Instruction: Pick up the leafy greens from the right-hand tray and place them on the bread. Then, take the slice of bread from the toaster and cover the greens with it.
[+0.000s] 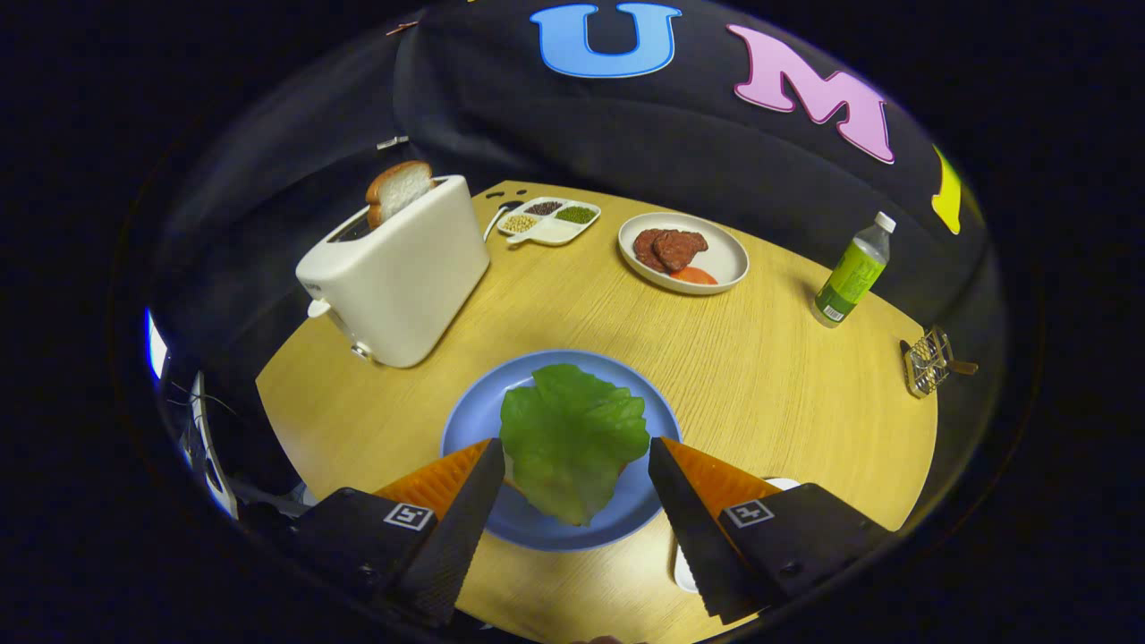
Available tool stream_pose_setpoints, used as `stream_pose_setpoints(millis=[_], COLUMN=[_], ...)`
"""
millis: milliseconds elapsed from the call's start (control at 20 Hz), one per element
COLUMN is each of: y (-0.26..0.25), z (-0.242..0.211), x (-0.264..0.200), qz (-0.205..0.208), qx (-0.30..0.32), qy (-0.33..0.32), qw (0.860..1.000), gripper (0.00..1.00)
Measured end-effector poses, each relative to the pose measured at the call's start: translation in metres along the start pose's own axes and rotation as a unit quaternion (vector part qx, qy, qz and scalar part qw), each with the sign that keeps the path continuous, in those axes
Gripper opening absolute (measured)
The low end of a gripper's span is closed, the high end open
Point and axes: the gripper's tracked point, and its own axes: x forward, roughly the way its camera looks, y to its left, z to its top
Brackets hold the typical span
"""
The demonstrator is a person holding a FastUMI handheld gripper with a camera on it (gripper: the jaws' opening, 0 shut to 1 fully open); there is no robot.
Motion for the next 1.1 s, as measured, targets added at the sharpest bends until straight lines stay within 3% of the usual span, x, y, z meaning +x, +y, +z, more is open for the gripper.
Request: stream_pose_setpoints(millis=[500, 1100], y=[0.035, 0.143], z=[0.102, 0.176], x=[-0.038, -0.001], qz=[0.008, 0.073], qx=[0.015, -0.044], qy=[-0.099, -0.127], qw=[0.995, 0.988], gripper=[1.00, 1.00])
